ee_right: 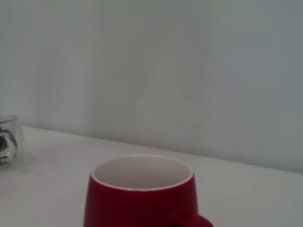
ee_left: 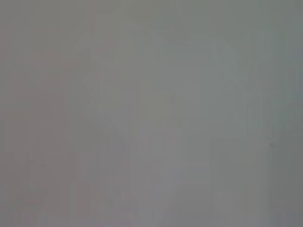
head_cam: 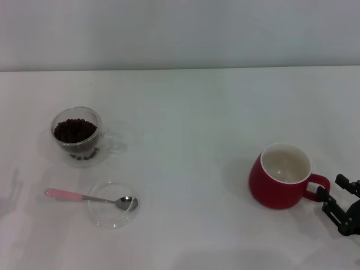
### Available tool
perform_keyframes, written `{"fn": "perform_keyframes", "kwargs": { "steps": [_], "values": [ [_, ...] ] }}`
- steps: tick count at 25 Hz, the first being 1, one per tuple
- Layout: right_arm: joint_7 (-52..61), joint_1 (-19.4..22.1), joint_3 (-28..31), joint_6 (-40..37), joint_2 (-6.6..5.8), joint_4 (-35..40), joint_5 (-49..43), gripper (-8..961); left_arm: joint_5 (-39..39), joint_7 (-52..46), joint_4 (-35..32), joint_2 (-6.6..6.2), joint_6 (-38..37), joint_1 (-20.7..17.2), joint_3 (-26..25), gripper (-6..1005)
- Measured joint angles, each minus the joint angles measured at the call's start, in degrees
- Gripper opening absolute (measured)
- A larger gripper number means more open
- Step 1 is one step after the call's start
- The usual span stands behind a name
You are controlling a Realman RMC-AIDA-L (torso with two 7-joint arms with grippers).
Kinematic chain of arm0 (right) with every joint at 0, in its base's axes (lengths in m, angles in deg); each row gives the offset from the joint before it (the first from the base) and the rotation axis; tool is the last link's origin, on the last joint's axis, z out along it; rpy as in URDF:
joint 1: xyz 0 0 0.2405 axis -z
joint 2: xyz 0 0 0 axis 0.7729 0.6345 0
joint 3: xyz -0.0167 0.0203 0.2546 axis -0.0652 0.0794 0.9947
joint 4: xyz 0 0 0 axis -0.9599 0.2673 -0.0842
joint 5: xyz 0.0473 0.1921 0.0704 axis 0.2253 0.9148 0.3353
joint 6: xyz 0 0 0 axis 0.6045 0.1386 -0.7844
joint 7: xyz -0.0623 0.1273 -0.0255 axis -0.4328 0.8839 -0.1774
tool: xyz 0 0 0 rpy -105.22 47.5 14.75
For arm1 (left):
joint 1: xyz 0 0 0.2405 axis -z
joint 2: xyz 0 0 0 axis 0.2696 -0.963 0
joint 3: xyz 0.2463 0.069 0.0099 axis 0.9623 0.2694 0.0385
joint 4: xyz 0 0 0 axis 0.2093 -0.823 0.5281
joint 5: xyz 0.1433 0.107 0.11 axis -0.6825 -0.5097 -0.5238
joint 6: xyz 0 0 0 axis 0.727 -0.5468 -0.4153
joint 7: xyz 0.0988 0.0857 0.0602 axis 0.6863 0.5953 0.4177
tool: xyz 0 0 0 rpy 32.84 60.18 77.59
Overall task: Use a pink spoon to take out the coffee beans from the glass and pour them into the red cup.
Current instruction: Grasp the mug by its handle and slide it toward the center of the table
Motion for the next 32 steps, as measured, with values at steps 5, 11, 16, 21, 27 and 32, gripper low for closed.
{"fn": "perform_keyframes", "kwargs": {
  "steps": [5,11,16,21,27,32],
  "values": [
    [0.17,-0.30,1.26,0.43,0.10,-0.03,0.00,513,-0.01,0.00,0.00,-0.06,0.00,0.01,0.00,768],
    [0.33,-0.59,1.34,0.78,0.35,0.28,-0.01,514,0.00,0.00,-0.06,-0.16,0.07,0.25,0.00,769],
    [0.49,-0.62,1.38,0.87,0.35,0.42,0.36,476,0.12,0.00,-0.22,-0.18,0.17,0.23,0.00,767],
    [0.27,-0.75,1.30,0.88,0.35,0.53,0.19,413,0.19,0.00,-0.26,-0.18,0.28,0.30,0.00,769],
    [0.43,-0.92,0.50,0.88,0.35,1.09,0.00,298,0.29,0.00,-0.31,-0.18,0.50,0.45,0.00,769],
    [0.50,-1.23,0.10,0.89,0.35,1.30,-0.02,244,0.45,0.00,-0.42,-0.18,0.54,0.51,-0.05,768]
  ]
}}
